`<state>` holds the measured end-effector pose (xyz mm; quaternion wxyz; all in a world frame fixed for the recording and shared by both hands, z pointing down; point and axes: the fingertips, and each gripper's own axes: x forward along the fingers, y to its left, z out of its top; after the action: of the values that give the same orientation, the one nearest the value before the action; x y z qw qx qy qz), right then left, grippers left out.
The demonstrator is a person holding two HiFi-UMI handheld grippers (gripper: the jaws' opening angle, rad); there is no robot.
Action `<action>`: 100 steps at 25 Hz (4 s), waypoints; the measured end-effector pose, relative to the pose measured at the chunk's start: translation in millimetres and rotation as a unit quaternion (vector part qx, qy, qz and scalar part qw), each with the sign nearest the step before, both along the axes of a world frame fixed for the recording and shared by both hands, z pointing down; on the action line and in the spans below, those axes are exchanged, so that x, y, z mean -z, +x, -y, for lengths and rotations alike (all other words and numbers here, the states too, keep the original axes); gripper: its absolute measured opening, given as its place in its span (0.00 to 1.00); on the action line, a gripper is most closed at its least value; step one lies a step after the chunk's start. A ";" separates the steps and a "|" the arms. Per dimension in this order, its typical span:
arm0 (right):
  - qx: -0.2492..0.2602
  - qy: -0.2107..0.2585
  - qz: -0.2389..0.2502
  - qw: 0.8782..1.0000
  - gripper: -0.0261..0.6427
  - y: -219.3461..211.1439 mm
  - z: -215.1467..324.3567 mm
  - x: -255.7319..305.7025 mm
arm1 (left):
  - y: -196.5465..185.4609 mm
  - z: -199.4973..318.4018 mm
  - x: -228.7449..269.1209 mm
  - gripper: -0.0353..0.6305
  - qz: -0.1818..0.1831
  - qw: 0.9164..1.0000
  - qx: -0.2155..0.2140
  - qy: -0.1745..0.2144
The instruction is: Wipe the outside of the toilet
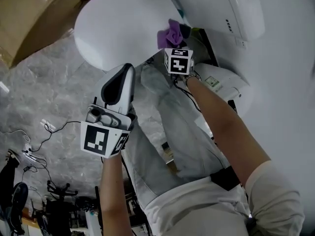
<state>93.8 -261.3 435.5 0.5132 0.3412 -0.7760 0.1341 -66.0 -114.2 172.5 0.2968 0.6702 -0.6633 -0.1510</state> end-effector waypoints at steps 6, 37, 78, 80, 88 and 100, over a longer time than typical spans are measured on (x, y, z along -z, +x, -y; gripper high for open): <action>-0.026 -0.029 0.002 0.999 0.25 -32.1 -51.9 -6.4 | -42.4 -40.1 2.3 0.06 -0.001 0.999 0.038 0.003; 0.082 -0.086 -0.015 0.993 0.25 -136.9 -238.8 -16.2 | -111.0 -224.7 5.4 0.06 0.007 0.994 0.112 0.014; -0.023 0.268 0.427 0.864 0.26 126.9 50.3 240.5 | 193.2 43.9 4.3 0.06 0.093 0.960 -0.221 0.143; -0.007 0.289 0.438 0.851 0.26 121.4 54.9 247.6 | 196.6 53.5 2.2 0.06 0.103 0.951 -0.247 0.157; 0.024 0.343 0.485 0.804 0.26 104.8 83.0 249.1 | 203.5 98.7 -35.0 0.06 0.129 0.935 -0.259 0.205; 0.076 0.422 0.525 0.735 0.25 100.5 106.4 237.9 | 211.6 150.5 -95.2 0.06 0.109 0.937 -0.240 0.229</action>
<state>194.3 -367.8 197.6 -0.1638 0.3379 -0.9226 -0.0889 145.6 -264.7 267.7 0.0884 0.8716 -0.4585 -0.1489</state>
